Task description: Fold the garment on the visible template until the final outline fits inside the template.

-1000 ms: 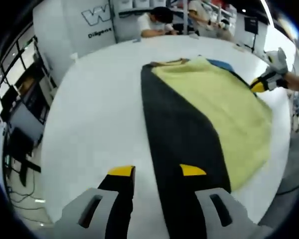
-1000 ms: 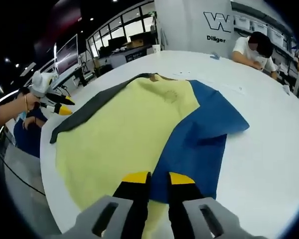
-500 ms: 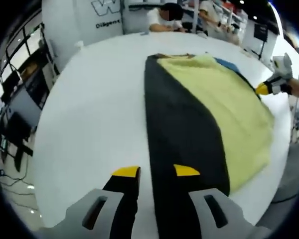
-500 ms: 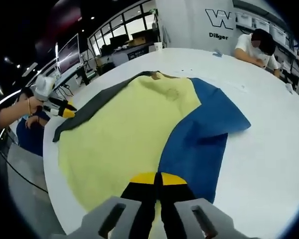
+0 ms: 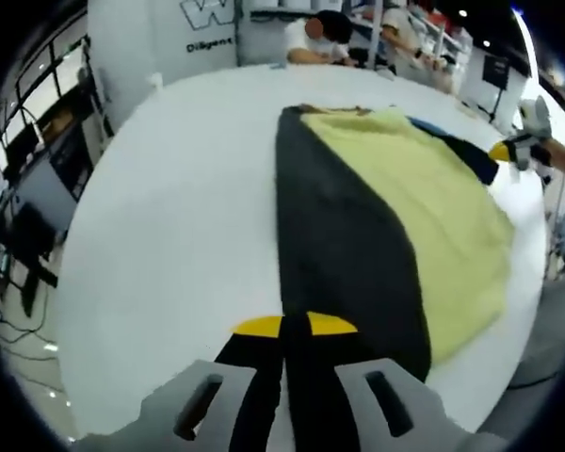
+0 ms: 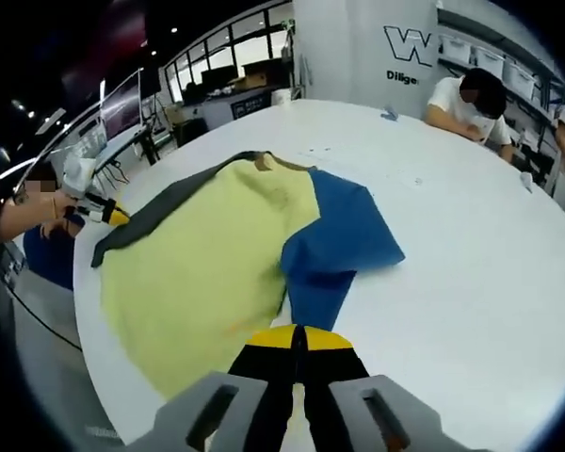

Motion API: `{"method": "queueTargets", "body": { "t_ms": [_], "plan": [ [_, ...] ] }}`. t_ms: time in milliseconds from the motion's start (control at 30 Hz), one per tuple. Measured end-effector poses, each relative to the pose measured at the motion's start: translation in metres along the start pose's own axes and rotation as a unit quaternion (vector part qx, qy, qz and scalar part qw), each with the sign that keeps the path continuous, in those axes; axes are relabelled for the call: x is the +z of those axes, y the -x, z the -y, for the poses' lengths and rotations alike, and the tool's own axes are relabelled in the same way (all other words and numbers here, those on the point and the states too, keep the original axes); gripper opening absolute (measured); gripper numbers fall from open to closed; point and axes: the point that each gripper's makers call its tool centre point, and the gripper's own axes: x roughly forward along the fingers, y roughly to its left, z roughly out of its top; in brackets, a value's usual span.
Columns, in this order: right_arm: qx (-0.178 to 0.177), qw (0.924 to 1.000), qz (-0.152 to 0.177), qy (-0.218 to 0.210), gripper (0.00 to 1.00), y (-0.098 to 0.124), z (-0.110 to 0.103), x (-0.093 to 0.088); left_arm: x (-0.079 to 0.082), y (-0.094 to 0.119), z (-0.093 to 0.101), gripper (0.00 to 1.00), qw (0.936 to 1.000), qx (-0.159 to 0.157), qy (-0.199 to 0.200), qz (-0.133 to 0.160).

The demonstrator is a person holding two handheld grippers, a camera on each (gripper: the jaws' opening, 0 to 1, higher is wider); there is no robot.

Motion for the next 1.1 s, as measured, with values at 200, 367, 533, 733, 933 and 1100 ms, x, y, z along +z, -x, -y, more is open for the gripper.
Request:
{"method": "queueTargets", "body": {
  "t_ms": [200, 367, 533, 733, 933, 1100],
  "plan": [
    [-0.035, 0.9992, 0.014, -0.010, 0.00, 0.021, 0.034, 0.008, -0.001, -0.003, 0.004, 0.04, 0.9998, -0.014, 0.016, 0.000],
    [-0.053, 0.9982, 0.021, -0.017, 0.00, 0.032, 0.051, 0.016, -0.002, -0.001, 0.006, 0.04, 0.9997, -0.016, 0.016, -0.009],
    [-0.066, 0.9975, 0.024, -0.011, 0.00, 0.038, 0.061, 0.023, 0.002, 0.007, 0.004, 0.03, 0.9999, -0.012, 0.006, -0.009],
    [-0.098, 0.9944, 0.039, 0.009, 0.00, 0.057, 0.097, 0.049, 0.010, 0.023, -0.018, 0.03, 0.9977, 0.018, -0.054, -0.037],
    [-0.125, 0.9904, 0.059, -0.001, 0.00, 0.065, 0.120, 0.063, 0.029, 0.026, -0.029, 0.08, 0.9993, -0.007, -0.034, -0.016],
    [-0.136, 0.9888, 0.061, -0.009, 0.00, 0.068, 0.128, 0.063, 0.000, 0.026, -0.001, 0.27, 0.9949, -0.056, -0.066, -0.053]
  ]
}}
